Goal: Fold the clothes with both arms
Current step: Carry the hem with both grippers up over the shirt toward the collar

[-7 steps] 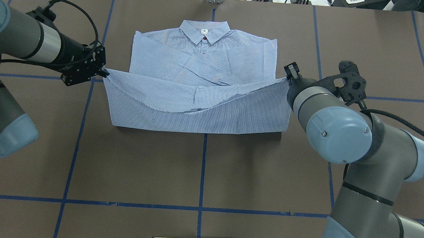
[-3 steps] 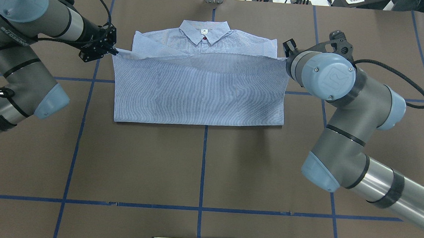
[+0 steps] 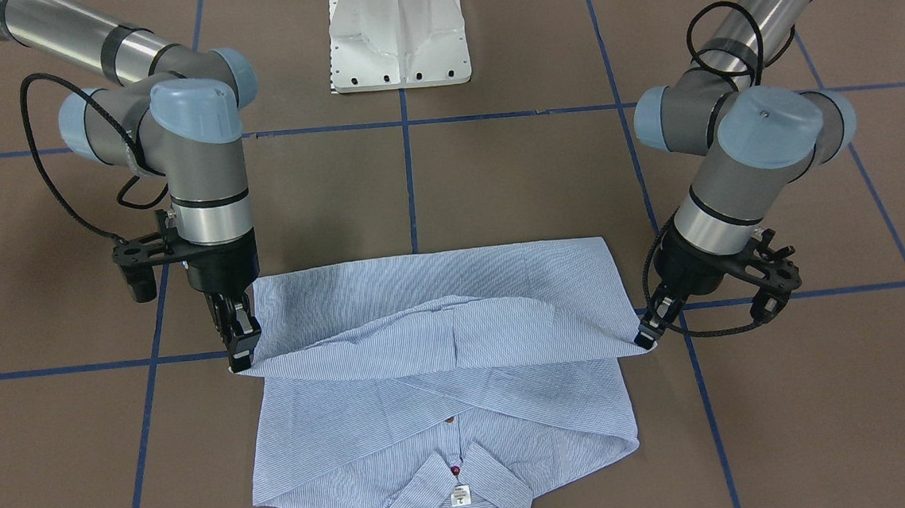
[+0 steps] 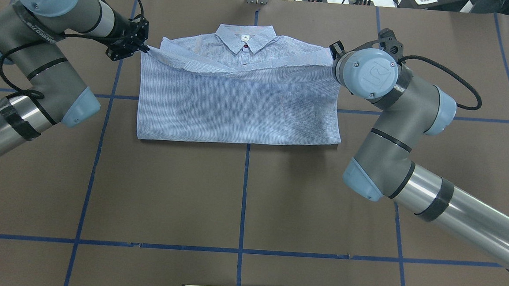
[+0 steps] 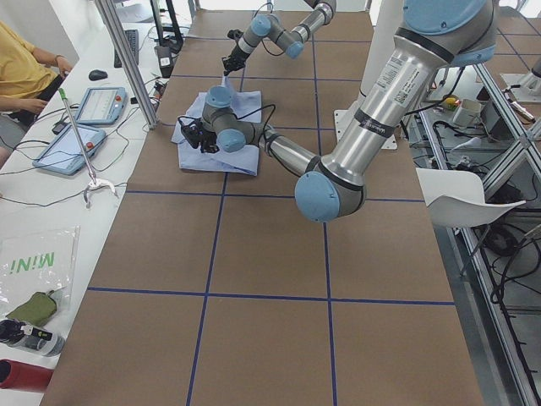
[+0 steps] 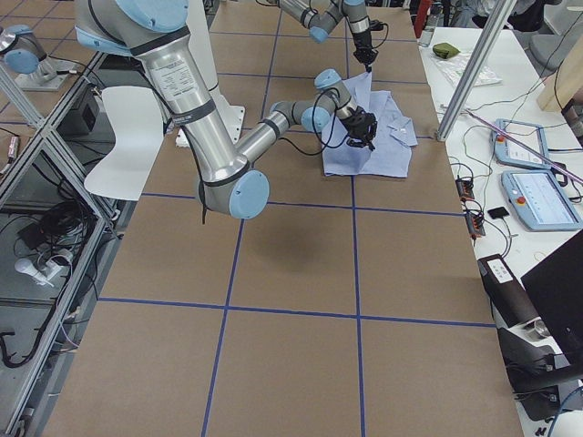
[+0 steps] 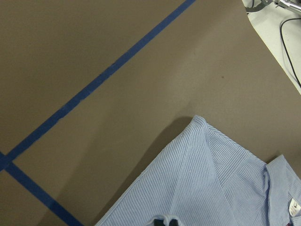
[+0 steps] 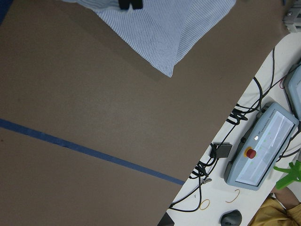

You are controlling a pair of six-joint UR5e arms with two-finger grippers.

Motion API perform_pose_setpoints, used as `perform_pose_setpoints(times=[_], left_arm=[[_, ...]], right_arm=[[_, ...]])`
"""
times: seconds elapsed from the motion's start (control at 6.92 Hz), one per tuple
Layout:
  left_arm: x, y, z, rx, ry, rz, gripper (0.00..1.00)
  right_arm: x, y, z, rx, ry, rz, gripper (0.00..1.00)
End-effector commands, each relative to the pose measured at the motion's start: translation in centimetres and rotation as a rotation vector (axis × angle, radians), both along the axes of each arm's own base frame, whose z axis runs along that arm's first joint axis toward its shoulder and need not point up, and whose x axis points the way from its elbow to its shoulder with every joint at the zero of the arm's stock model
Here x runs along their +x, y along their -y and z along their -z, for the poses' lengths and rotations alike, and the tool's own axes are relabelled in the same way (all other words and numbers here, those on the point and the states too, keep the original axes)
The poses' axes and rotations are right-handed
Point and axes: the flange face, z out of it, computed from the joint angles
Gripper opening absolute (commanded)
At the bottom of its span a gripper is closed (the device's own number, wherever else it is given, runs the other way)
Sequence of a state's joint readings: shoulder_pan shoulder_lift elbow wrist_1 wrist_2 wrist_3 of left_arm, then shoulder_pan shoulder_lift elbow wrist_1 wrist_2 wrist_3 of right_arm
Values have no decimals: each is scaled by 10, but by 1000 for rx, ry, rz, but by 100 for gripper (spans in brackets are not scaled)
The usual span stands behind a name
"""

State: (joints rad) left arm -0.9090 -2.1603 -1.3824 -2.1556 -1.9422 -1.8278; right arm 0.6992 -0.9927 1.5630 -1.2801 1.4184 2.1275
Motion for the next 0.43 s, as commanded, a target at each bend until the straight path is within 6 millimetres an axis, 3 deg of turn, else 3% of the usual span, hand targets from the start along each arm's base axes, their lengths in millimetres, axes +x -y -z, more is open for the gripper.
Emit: perform_pose_setpoints(times=[0.0, 0.29], left_arm=[[14, 22, -13, 21, 12, 12, 0], [25, 41, -19, 36, 26, 37, 0]], right_arm=[[-7, 18, -19, -18, -7, -1, 0], [-27, 38, -18, -34, -36, 2, 0]])
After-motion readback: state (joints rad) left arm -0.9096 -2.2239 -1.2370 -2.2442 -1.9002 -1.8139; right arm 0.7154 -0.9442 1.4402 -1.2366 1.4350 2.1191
